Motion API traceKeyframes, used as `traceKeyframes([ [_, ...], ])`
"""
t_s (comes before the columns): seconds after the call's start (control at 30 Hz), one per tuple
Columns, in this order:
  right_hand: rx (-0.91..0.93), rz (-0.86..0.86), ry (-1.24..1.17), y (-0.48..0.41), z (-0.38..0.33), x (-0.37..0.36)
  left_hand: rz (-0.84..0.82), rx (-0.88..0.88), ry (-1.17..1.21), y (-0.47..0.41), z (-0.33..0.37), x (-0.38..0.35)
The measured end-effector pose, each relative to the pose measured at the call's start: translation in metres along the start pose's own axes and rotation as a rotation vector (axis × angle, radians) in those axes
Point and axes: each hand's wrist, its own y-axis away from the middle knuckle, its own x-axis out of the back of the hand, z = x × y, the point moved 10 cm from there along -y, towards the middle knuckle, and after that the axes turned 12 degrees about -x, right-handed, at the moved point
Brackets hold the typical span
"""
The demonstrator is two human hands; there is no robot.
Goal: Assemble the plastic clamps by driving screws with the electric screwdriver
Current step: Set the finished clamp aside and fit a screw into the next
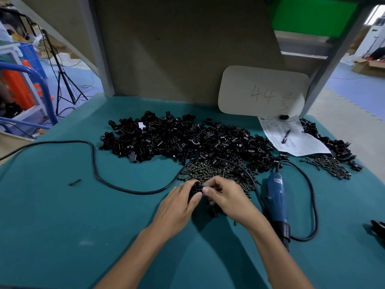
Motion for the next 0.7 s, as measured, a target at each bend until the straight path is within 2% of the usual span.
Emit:
traceKeyframes([
  [0.23, 0.002, 0.054, 0.348, 0.009, -0.007, 0.003, -0.004, -0.019, -0.029, 0.0, 0.001, -0.001],
  [0.3, -0.034, 0.175, 0.393, 0.017, 0.004, 0.034, 0.0, -0.006, -0.021, 0.001, -0.002, -0.002],
  [0.4, -0.234, 0.567, 0.465, 0.047, 0.052, 0.113, -0.006, -0.004, -0.03, 0.0, -0.003, -0.005],
  [0.47, -0.479, 0.576, 0.472, 0.064, 0.096, 0.137, -0.008, -0.013, -0.04, -0.001, -0.001, -0.006],
  [0.53, -0.644, 0.47, 0.421, 0.069, 0.126, 0.14, -0.008, -0.008, -0.036, -0.001, -0.002, -0.006],
  [0.6, -0.655, 0.419, 0.297, 0.065, 0.136, 0.141, -0.003, 0.004, -0.023, 0.0, -0.003, -0.005],
  [0.7, -0.559, 0.364, -0.304, 0.059, 0.141, 0.137, -0.003, 0.0, -0.024, 0.001, -0.002, -0.004],
])
